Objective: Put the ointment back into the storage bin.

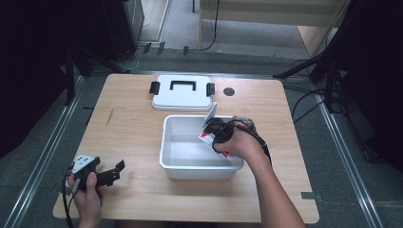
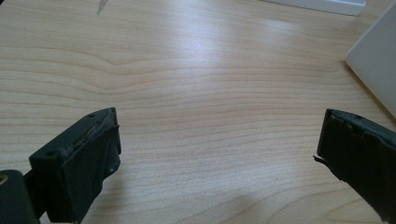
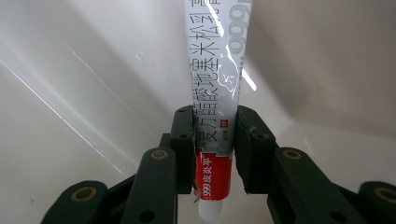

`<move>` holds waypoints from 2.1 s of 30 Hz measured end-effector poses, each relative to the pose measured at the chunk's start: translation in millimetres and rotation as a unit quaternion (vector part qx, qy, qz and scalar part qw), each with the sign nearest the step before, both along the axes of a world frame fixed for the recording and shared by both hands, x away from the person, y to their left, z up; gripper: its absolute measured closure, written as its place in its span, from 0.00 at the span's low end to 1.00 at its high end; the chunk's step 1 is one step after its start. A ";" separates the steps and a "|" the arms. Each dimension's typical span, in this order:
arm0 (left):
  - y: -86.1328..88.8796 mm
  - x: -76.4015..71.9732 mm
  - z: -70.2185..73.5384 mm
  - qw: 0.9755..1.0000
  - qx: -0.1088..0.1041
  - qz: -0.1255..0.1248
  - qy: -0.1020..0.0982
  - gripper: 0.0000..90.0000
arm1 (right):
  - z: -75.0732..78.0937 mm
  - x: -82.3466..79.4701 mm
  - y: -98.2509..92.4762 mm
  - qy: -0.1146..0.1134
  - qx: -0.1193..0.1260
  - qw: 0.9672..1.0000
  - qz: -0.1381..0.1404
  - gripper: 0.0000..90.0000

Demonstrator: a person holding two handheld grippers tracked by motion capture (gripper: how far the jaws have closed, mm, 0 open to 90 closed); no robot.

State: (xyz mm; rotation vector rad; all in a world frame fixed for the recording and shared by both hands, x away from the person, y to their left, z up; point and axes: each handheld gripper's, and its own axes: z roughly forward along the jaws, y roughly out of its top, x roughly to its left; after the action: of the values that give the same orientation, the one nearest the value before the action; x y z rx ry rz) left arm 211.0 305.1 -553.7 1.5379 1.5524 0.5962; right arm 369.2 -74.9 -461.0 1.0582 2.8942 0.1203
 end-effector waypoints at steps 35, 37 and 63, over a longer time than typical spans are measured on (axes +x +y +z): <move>0.8 0.6 -0.2 1.000 -0.007 0.000 0.001 0.00 | 78.7 -26.5 -11.1 -0.010 0.069 0.997 0.027 0.26; 0.9 0.7 -0.1 1.000 -0.006 -0.001 0.002 0.00 | 83.4 -27.4 -12.7 -0.014 0.072 0.997 0.026 0.26; 0.5 0.2 -0.2 1.000 -0.004 0.001 0.000 0.00 | 107.9 -49.2 -129.4 -0.090 0.102 0.988 -0.068 0.26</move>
State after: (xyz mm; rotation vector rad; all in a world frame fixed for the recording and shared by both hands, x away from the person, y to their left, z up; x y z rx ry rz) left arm 211.2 305.6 -553.9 1.5309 1.5554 0.5909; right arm 320.1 -204.3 -353.0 1.2031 2.6824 0.4878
